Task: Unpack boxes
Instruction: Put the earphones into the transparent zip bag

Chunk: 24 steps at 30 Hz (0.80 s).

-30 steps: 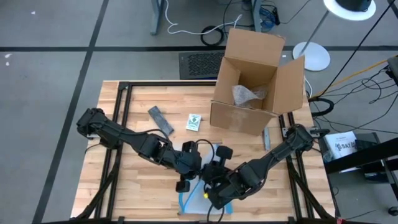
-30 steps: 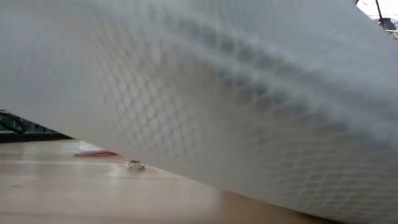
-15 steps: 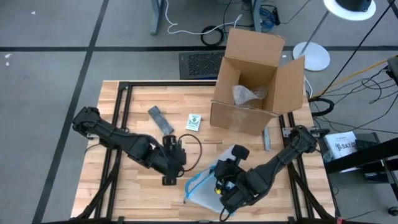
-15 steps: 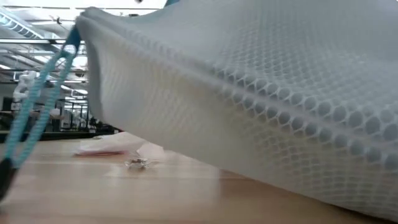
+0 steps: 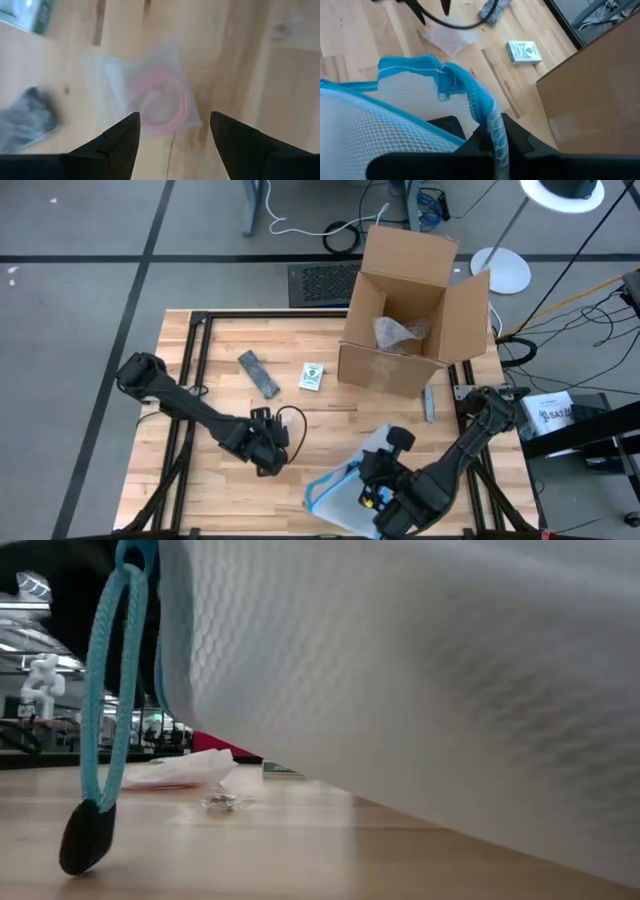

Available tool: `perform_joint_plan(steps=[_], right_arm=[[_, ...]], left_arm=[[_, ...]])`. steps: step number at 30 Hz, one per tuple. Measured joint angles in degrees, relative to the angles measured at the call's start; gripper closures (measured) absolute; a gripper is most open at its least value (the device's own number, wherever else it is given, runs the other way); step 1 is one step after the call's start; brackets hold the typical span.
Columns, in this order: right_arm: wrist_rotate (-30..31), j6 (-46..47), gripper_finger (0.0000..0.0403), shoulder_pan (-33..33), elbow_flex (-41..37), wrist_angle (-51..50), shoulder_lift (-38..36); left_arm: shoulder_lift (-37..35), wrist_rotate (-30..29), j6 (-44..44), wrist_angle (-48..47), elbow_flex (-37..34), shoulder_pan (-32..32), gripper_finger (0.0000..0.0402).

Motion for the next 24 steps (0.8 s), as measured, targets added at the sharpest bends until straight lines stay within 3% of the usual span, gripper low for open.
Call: perform_joint_plan(steps=[7,10,13,17,24], right_arm=[[-0.1,1.1,0.0403,0.2,0.0,0.0,0.0],[-1.7,0.4,0.0403,-0.5,0.0,0.0,0.0],[-2.3,0.3,0.0403,-1.1,-0.1,0.0,0.0],[-2.3,0.1,0.0403,-1.1,-0.1,0.0,0.0],[-2.8,0.0,0.0403,-1.8,-0.1,0.0,0.0]], left_arm=[[0.0,0.6,0.3,17.6,-11.8,5.5,0.0155],[0.0,4.6,1.7,24.2,-15.8,8.7,0.0161],[-0.3,7.7,2.2,31.8,-19.1,10.6,0.0210],[-0.3,8.4,3.0,34.4,-19.8,10.7,0.0355],[-2.2,10.7,2.6,33.4,-14.9,7.8,0.0357]])
